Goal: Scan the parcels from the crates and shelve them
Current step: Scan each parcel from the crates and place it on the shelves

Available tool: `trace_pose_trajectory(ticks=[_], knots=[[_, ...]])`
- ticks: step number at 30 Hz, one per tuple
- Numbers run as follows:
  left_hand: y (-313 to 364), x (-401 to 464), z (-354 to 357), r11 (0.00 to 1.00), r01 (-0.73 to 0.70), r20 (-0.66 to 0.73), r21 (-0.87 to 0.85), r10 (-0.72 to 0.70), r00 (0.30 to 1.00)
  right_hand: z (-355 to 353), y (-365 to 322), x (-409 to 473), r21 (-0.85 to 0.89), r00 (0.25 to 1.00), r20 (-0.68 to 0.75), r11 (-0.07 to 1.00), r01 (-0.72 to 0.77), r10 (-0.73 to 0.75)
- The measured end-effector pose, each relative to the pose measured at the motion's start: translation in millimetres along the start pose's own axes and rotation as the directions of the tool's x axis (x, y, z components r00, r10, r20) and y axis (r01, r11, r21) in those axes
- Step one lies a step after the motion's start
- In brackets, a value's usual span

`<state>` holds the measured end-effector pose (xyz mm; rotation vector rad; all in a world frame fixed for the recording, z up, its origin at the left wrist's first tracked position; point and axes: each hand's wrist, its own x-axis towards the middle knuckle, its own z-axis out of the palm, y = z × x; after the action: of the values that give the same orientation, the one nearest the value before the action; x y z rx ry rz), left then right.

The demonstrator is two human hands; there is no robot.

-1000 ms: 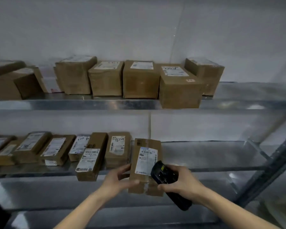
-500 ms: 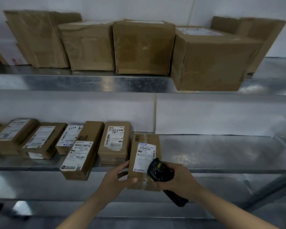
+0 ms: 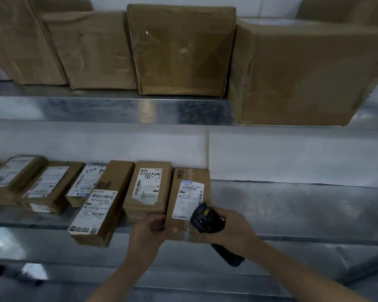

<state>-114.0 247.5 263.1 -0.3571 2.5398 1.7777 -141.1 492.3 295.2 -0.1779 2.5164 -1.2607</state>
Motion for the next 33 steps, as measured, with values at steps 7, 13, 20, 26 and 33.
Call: trace_pose_trajectory(ticks=[7, 13, 20, 26, 33], knots=[[5.9, 3.8, 0.8, 0.995, 0.038, -0.063, 0.092, -0.032, 0.997, -4.5, 1.9, 8.7, -0.034, 1.000, 0.019, 0.999, 0.015, -0.015], [12.6, -9.5, -12.2, 0.992, 0.033, -0.082, 0.120, -0.024, 0.996, -9.2, -10.1, -11.0, -0.025, 1.000, -0.012, 1.000, -0.007, 0.006], [66.4, -33.1, -41.2, 0.990, -0.087, -0.113, 0.112, 0.099, 0.989, -49.8, -60.7, -54.1, -0.072, 0.997, -0.071, 0.997, -0.033, 0.028], [128.7, -70.1, -68.8, 0.987, -0.141, -0.080, 0.081, 0.148, 0.986, -78.4, -120.9, -122.7, -0.098, 0.994, -0.104, 0.994, -0.055, 0.045], [158.5, -148.9, -177.2, 0.989, -0.148, -0.046, 0.020, 0.149, 0.988, -34.6, -225.3, -193.2, -0.117, 0.993, -0.101, 0.991, -0.070, 0.058]])
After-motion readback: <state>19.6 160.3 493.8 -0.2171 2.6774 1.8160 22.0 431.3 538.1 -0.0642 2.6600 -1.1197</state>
